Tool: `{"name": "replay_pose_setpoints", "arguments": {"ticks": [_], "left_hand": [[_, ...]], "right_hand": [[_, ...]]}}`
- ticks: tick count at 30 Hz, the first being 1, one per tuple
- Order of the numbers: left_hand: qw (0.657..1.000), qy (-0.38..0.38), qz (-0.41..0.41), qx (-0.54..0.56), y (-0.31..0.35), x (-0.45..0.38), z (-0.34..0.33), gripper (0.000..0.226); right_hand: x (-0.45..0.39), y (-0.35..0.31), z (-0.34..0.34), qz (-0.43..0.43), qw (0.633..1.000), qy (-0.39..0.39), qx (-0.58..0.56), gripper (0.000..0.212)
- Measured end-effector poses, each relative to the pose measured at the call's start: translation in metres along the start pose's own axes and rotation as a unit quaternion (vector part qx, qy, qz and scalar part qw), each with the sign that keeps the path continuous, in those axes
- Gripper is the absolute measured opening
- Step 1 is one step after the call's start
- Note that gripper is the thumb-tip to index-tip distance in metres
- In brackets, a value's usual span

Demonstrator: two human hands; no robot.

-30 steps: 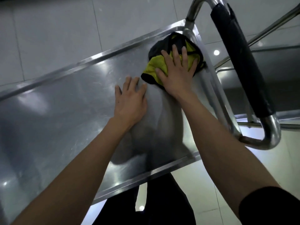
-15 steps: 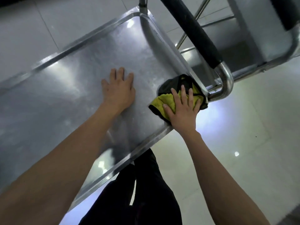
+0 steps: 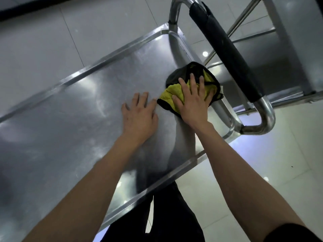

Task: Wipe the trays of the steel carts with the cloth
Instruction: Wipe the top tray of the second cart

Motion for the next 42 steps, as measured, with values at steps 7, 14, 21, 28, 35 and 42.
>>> {"name": "replay_pose_setpoints", "arguments": {"ticks": [7, 14, 21, 28, 35, 42], "left_hand": [[0.999, 0.027, 0.025, 0.036, -0.007, -0.003, 0.015, 0.045], [0.999, 0.006, 0.029, 0.041, -0.018, -0.005, 0.014, 0.044], [0.996, -0.002, 0.027, 0.086, -0.017, -0.001, 0.014, 0.043], [0.992, -0.002, 0.025, 0.126, -0.026, 0.020, 0.026, 0.044], [0.985, 0.025, 0.031, 0.165, -0.041, 0.072, 0.043, 0.042], [0.975, 0.070, 0.016, 0.212, -0.055, 0.147, 0.053, 0.042]], "right_hand": [[-0.078, -0.058, 0.007, 0.084, 0.996, 0.002, 0.036, 0.063], [-0.088, -0.063, 0.017, 0.111, 0.992, 0.015, 0.062, 0.065], [-0.082, -0.065, 0.024, 0.113, 0.992, -0.025, 0.057, 0.060], [-0.045, -0.072, 0.038, 0.141, 0.989, -0.037, 0.031, 0.061], [0.020, -0.081, 0.074, 0.146, 0.983, 0.034, -0.109, 0.052], [0.124, -0.109, 0.102, 0.173, 0.970, 0.092, -0.143, 0.048]]}}
Point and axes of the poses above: each hand's wrist, its own x-axis away from the middle knuckle, its own z-axis out of the back of the hand, y = z × x, the point moved 10 cm from there along -x, towards the middle knuckle, and after that the axes turned 9 degrees about x, right-handed, at the moved point
